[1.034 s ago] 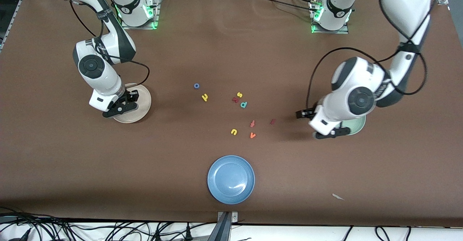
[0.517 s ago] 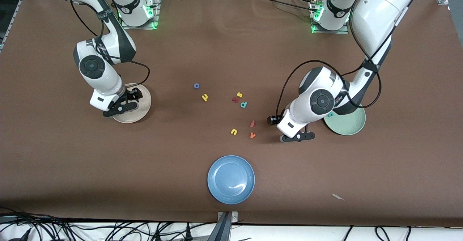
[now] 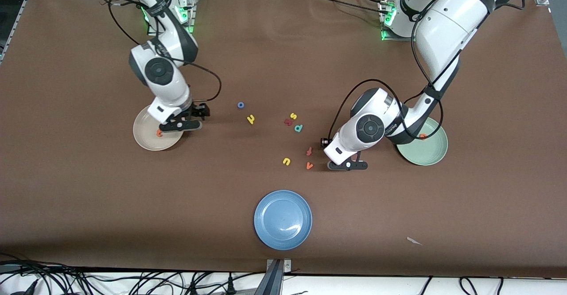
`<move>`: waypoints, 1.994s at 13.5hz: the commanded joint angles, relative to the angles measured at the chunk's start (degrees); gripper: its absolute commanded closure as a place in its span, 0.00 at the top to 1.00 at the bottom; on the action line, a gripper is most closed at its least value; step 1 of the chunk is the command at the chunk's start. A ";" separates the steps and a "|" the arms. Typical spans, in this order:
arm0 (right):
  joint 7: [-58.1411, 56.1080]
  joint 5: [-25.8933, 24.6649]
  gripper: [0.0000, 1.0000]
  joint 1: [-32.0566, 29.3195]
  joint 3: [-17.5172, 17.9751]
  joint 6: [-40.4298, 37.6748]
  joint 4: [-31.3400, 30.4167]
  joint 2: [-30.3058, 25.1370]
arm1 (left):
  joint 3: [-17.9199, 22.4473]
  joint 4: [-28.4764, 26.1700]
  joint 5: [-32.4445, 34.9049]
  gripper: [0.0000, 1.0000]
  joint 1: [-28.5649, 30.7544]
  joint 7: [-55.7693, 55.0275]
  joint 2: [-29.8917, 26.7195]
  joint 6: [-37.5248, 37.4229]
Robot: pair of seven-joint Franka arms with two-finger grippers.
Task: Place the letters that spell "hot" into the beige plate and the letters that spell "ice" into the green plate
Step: 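Grasp the pink l with the left gripper while the right gripper grasps blue o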
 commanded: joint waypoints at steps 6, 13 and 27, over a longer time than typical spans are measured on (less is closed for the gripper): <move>22.55 0.46 1.00 12.03 0.61 7.97 0.03 4.57 | 1.27 2.02 2.51 0.60 -1.90 0.14 2.86 1.30; 25.03 -1.82 0.91 14.06 0.43 9.29 -0.67 6.78 | 1.62 2.02 4.62 0.48 -1.90 0.06 2.95 1.48; 25.03 -4.81 0.76 14.06 0.08 12.46 -2.78 8.36 | 1.53 2.63 3.66 0.00 -1.29 -2.67 2.08 0.78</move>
